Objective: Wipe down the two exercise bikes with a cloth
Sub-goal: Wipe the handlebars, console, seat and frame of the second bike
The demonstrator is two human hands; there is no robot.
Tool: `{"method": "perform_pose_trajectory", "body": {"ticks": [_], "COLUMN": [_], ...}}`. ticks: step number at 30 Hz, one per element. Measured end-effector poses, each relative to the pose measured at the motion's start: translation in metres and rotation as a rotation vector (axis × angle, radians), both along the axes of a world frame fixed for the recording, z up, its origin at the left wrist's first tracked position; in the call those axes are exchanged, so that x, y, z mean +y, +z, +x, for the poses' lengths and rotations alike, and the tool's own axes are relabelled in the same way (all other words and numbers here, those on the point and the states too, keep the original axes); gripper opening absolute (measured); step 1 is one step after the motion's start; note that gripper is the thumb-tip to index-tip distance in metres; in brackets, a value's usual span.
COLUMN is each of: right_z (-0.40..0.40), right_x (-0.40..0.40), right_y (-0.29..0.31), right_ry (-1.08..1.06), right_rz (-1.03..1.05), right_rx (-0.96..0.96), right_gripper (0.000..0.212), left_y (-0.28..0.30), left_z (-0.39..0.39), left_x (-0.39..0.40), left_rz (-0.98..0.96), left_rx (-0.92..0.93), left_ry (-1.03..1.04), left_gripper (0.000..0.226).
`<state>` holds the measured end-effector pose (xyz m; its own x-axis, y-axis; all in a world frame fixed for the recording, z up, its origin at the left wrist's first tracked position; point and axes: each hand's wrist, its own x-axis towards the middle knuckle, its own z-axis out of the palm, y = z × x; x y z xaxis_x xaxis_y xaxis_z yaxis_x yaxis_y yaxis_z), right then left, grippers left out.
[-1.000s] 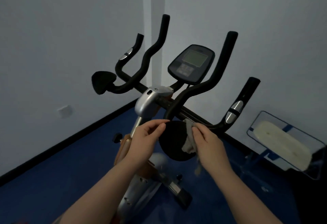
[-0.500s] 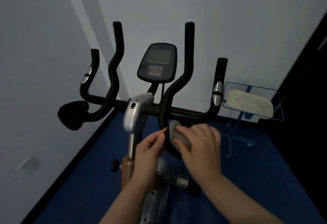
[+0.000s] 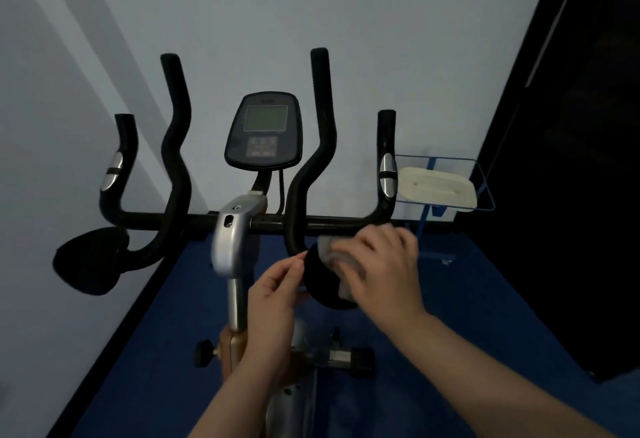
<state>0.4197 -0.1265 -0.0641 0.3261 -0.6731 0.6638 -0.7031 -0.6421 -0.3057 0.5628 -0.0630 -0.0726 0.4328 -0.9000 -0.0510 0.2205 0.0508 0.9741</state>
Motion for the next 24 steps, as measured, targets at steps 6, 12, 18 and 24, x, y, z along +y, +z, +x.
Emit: {"method": "perform_pose_trajectory", "body": {"ticks": [6,12,18,24], "right_z": [0.006,0.01,-0.002,0.004], "right_x": [0.02,-0.026,0.004,-0.039], "right_y": [-0.01,0.02,0.0,0.024], "right_ry": [-0.092,0.033,0.051,0.068], "right_rz": [0.099,0.413,0.454,0.699], "right_rx": [-0.081,-0.217,-0.334,-0.239], "right_gripper": [0.021,0.018,0.019,0.019], "left_y": [0.004,0.002,0.0,0.001], "left_z": [0.0,-0.002,-0.008,-0.016], "left_x": [-0.006,-0.007,-0.004,-0.006], "left_rz": [-0.036,-0.025,-0.029,-0.012], "left_rx": [-0.287,-0.438,-0.42,-0.446], "left_ry": [0.057,0.125,0.154,0.239], "left_gripper": [0.007,0.011,0.01,0.008]}}
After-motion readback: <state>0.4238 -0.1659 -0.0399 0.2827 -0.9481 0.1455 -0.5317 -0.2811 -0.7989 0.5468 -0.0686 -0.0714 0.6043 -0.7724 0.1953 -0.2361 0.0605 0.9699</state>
